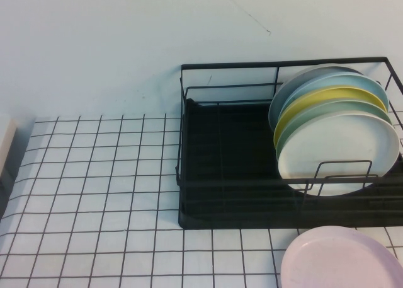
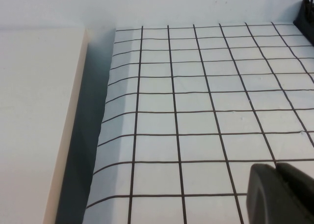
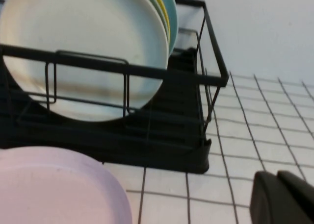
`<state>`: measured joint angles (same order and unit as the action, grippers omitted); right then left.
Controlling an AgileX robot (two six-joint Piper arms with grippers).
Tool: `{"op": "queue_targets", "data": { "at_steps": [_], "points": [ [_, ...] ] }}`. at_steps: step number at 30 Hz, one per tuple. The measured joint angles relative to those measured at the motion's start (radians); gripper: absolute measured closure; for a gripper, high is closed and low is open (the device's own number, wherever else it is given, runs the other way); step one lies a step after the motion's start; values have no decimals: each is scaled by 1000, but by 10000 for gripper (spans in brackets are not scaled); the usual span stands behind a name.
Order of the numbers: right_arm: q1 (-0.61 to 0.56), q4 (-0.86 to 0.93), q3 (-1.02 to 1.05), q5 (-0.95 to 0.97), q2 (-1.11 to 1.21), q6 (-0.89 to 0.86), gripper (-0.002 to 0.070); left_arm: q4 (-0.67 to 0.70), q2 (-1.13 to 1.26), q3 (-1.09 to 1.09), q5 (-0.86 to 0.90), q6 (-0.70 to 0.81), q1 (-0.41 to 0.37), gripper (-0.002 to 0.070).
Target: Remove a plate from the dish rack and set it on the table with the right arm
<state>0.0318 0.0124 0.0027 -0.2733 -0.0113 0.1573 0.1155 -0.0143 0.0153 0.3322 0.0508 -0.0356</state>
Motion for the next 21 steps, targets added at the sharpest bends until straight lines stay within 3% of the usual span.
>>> {"op": "queue_targets", "data": {
  "at_steps": [21],
  "points": [
    [-11,7,20,-81,0,-65,679,0,0,0,0,0,0,678]
  ]
}}
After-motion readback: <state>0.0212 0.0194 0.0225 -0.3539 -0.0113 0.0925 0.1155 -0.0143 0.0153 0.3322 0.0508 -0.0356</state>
